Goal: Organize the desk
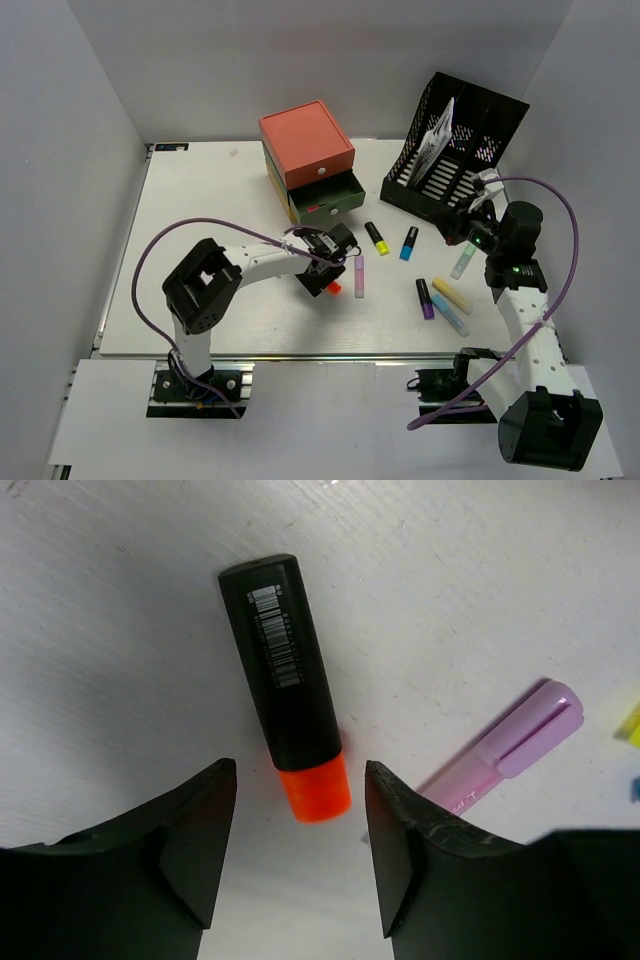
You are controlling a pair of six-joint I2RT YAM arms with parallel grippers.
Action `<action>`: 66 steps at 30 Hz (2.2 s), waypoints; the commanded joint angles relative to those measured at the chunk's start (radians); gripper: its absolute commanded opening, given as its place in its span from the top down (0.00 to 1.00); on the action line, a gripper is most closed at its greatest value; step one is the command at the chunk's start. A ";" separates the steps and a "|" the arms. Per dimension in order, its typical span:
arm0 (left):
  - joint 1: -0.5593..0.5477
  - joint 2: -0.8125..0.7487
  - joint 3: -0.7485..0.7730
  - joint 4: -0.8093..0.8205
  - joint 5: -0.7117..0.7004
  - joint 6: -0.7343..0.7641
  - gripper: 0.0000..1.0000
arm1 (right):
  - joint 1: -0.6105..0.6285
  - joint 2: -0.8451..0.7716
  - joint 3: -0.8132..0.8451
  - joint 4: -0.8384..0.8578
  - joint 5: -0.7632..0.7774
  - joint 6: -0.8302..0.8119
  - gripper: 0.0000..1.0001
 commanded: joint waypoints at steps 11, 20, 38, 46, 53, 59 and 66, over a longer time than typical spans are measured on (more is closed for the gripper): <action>0.008 0.100 0.047 -0.069 0.023 -0.055 0.38 | -0.029 -0.028 0.005 0.035 -0.013 0.011 1.00; -0.001 -0.063 -0.131 -0.034 0.035 -0.081 0.84 | -0.040 -0.031 0.004 0.036 -0.032 0.019 1.00; -0.030 -0.507 0.041 0.147 -0.104 1.447 1.00 | -0.058 -0.024 -0.004 0.046 -0.051 0.020 1.00; -0.001 -0.195 0.306 0.191 -0.086 1.999 1.00 | -0.066 -0.018 -0.007 0.047 -0.055 0.016 1.00; 0.071 -0.094 0.399 0.355 -0.107 2.220 1.00 | -0.075 -0.013 -0.008 0.050 -0.067 0.014 1.00; 0.124 -0.049 0.416 0.409 -0.118 2.254 1.00 | -0.075 -0.007 -0.008 0.047 -0.070 0.010 1.00; 0.155 -0.031 0.385 0.401 -0.092 2.252 1.00 | -0.075 -0.002 -0.011 0.052 -0.074 -0.001 0.93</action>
